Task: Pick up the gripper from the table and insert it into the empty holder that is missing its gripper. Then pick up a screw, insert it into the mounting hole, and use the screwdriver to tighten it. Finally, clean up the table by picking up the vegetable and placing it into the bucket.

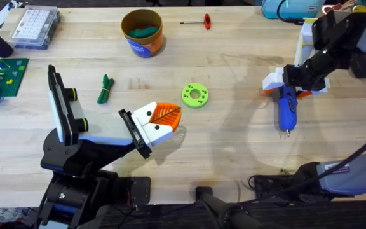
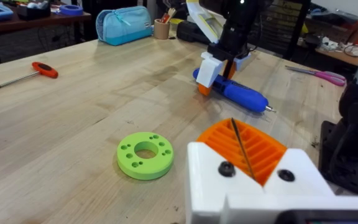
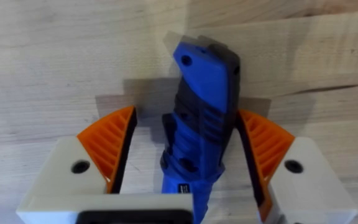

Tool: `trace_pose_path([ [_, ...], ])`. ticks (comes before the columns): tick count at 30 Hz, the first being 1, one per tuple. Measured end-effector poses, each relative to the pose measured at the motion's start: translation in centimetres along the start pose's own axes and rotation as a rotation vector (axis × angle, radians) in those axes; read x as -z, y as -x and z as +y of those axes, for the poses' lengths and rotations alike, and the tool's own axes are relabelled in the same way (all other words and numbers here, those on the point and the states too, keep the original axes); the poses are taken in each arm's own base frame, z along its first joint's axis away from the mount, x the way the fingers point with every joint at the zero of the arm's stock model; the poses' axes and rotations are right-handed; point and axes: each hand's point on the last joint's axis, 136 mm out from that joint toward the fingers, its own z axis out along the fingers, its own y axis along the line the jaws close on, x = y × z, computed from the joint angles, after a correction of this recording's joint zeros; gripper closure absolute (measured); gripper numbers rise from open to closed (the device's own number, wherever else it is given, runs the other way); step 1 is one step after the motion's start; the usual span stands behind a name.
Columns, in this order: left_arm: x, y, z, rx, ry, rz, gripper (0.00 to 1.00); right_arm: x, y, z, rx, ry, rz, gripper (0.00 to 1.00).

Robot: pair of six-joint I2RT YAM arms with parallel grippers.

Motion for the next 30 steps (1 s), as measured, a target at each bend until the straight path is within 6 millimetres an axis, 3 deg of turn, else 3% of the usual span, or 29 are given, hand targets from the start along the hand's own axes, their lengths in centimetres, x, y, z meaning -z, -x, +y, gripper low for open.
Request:
trace_pose_path([
  [21,0.0,-0.03,0.0,0.003,0.0,0.001,0.986,-0.24,-0.07,-0.1,-0.007,-0.008,-0.014,0.029],
  [25,0.0,-0.02,-0.01,0.004,-0.001,0.001,0.986,-0.29,-0.06,-0.35,-0.006,-0.02,-0.03,0.211],
  [28,0.0,-0.03,-0.01,0.004,-0.001,0.001,0.986,-0.31,0.04,-0.42,-0.006,-0.023,-0.039,0.477],
  [30,0.0,-0.02,-0.01,0.004,-0.001,0.001,0.986,-0.39,0.12,-0.55,-0.004,-0.03,-0.044,0.734],
])
